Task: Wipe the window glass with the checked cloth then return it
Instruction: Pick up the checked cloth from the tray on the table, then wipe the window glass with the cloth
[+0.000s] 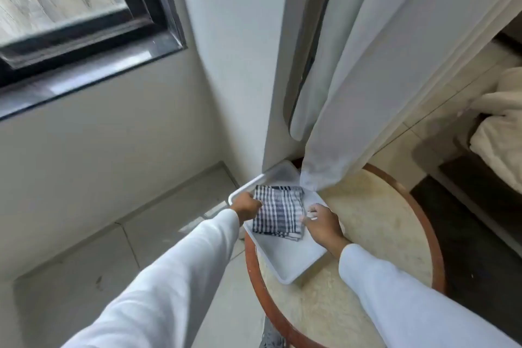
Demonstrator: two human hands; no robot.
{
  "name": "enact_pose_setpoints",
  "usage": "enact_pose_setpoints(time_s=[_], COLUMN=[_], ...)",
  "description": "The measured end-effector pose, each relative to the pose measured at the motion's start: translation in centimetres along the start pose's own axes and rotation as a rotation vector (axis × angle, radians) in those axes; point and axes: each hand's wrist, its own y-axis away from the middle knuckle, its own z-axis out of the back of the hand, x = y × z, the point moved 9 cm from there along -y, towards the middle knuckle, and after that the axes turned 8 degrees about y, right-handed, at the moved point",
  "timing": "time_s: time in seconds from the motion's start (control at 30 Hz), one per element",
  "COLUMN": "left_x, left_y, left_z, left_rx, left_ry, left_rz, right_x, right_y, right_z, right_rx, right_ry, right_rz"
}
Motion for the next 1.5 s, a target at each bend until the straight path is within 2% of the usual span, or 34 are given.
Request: enact_pose_setpoints(time_s=[0.13,0.2,0.3,0.4,0.57,0.7,0.9,1.07,1.2,1.37,1.5], left_x=[1.9,2.4,3.0,3.1,1.7,-1.5,-7.1,-12.9,-19.1,-26.3,-30.3], left_y=[-3.9,-5.0,-6.1,-6.6,-5.3,-1.7,6.8,17.2,28.1,43.1,51.6], left_z=[-0.4,-0.4,-0.8,-0.7,2.4,6.7,17.6,29.6,38.8,49.0,55.5], left_rx=[-0.093,-0.122,-0.094,-0.079,-0.13,-0.165,-0.302,-0.476,-0.555,-0.543,-0.484], left_ry=[-0.093,-0.128,-0.161,-0.198,-0.143,-0.047,0.06,0.215,0.316,0.465,0.608], left_rz=[0.017,-0.003,-0.011,-0.023,-0.056,-0.136,-0.25,-0.372,-0.547,-0.796,-0.958], right_x=[-1.3,-1.5,-1.5,-1.0,1.2,5.5,17.8,32.4,44.4,58.8,67.8], right_y=[-3.7,-4.9,-6.3,-6.6,-5.2,-2.7,3.9,12.7,22.2,37.6,46.7], right_z=[-3.7,-5.1,-6.0,-6.5,-6.2,-4.9,-2.2,3.7,9.4,17.2,20.7], right_rx=[0.038,-0.005,-0.104,-0.127,-0.092,-0.067,0.053,0.093,0.143,0.195,0.403], right_ry=[-0.047,-0.046,-0.05,-0.066,-0.396,-0.595,-0.677,-0.71,-0.732,-0.733,-0.848], right_rz=[-0.079,-0.11,-0.164,-0.194,-0.111,-0.056,0.088,0.306,0.489,0.714,0.933])
